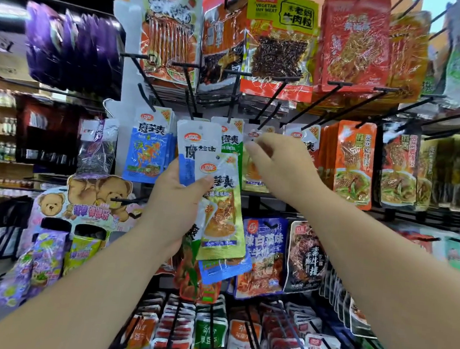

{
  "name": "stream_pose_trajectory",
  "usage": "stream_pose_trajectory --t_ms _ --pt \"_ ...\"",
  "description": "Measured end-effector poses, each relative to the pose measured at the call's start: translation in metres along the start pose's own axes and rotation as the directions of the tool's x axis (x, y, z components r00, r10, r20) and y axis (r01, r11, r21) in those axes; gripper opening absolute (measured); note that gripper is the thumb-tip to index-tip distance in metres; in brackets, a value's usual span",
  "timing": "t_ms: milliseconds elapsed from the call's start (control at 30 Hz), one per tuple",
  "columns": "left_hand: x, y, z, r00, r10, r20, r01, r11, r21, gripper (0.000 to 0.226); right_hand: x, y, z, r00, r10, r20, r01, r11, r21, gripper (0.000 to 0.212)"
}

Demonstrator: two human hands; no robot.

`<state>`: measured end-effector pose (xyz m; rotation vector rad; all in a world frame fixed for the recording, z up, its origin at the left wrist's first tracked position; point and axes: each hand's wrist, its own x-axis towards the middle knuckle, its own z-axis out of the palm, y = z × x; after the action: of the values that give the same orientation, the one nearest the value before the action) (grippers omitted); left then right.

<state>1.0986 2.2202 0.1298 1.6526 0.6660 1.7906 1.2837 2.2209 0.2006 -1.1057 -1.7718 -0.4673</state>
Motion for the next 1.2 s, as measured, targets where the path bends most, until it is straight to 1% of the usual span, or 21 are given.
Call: stream_pose_trajectory --t_ms 33,67,100,133,267,333,400,467,500,533,567,600,633,667,733,833,967,1033,1133,1200 --pt "-0.001 0.003 0.001 1.000 0.015 -0.006 -0.015 1.000 -0.002 0.035 -0.007 -0.011 -0.003 0.997 0.070 0.026 -0.073 0.986 0.152 0.050" --pt "-0.002 0.005 0.001 0.999 0.033 -0.011 -0.033 0.999 0.000 0.032 -0.015 -0.020 -0.005 0.991 0.119 0.064 -0.132 0.956 0.261 0.056" --pt "-0.003 0.007 0.001 0.998 0.054 -0.014 -0.054 0.999 -0.003 0.031 -0.021 -0.026 -0.005 0.984 0.148 0.100 -0.173 0.926 0.334 0.057" --pt "-0.005 0.011 0.002 0.997 0.072 -0.011 -0.072 0.997 -0.002 0.031 -0.025 -0.030 -0.003 0.977 0.171 0.125 -0.206 0.903 0.377 0.055" --pt "-0.009 0.021 0.006 0.993 0.115 0.004 -0.115 0.992 0.047 0.033 -0.030 -0.033 -0.002 0.959 0.246 0.139 -0.283 0.842 0.460 0.049" --pt "-0.010 0.025 0.008 0.995 0.101 0.013 -0.101 0.993 0.056 0.033 -0.032 -0.031 -0.006 0.947 0.282 0.155 -0.321 0.792 0.519 0.040" --pt "-0.010 0.029 0.011 0.997 0.077 0.008 -0.077 0.997 0.021 0.037 -0.035 -0.027 -0.011 0.929 0.327 0.175 -0.366 0.730 0.578 0.027" --pt "-0.009 0.032 0.014 0.998 0.070 -0.005 -0.071 0.997 -0.023 0.055 -0.035 -0.018 -0.018 0.913 0.381 0.144 -0.389 0.707 0.591 0.021" --pt "-0.007 0.032 0.013 0.998 0.062 -0.006 -0.062 0.998 -0.030 0.062 -0.035 -0.013 -0.023 0.908 0.403 0.116 -0.392 0.715 0.580 0.020" --pt "-0.006 0.034 0.013 0.998 0.068 -0.012 -0.068 0.997 -0.024 0.063 -0.032 -0.008 -0.027 0.906 0.416 0.079 -0.385 0.730 0.565 0.022" --pt "-0.003 0.034 0.013 0.997 0.081 -0.013 -0.081 0.997 -0.012 0.057 -0.029 -0.003 -0.031 0.905 0.423 0.046 -0.375 0.742 0.556 0.025" --pt "0.000 0.034 0.013 0.996 0.088 -0.011 -0.088 0.996 0.008 0.042 -0.024 0.000 -0.036 0.902 0.431 0.018 -0.366 0.741 0.563 0.026" --pt "0.004 0.033 0.013 0.996 0.085 -0.017 -0.085 0.996 0.030 0.030 -0.019 0.002 -0.041 0.898 0.441 -0.004 -0.358 0.734 0.578 0.024" --pt "0.006 0.033 0.015 0.996 0.089 -0.015 -0.089 0.995 0.044 0.024 -0.013 0.003 -0.046 0.894 0.447 -0.025 -0.348 0.731 0.587 0.022" --pt "0.009 0.029 0.016 0.997 0.079 0.003 -0.079 0.996 0.035 0.024 -0.001 0.003 -0.051 0.900 0.432 -0.068 -0.316 0.750 0.580 0.027" --pt "0.009 0.016 0.020 0.998 0.053 0.039 -0.054 0.999 0.011 0.032 0.016 0.001 -0.050 0.907 0.402 -0.127 -0.264 0.777 0.572 0.034" --pt "0.006 0.003 0.021 1.000 0.015 -0.006 -0.015 1.000 0.002 0.035 0.034 0.003 -0.043 0.877 0.453 -0.160 -0.314 0.793 0.522 0.034" --pt "0.006 0.000 0.022 1.000 0.005 -0.016 -0.005 1.000 -0.010 0.041 0.040 0.006 -0.039 0.863 0.476 -0.167 -0.346 0.800 0.490 0.037" --pt "0.005 -0.001 0.021 1.000 0.017 -0.005 -0.017 0.999 -0.027 0.033 0.043 0.008 -0.035 0.858 0.483 -0.175 -0.350 0.799 0.490 0.033" --pt "0.000 0.005 0.025 1.000 -0.010 0.029 0.012 0.998 -0.056 0.039 0.044 0.009 -0.034 0.863 0.475 -0.172 -0.342 0.799 0.494 0.034"
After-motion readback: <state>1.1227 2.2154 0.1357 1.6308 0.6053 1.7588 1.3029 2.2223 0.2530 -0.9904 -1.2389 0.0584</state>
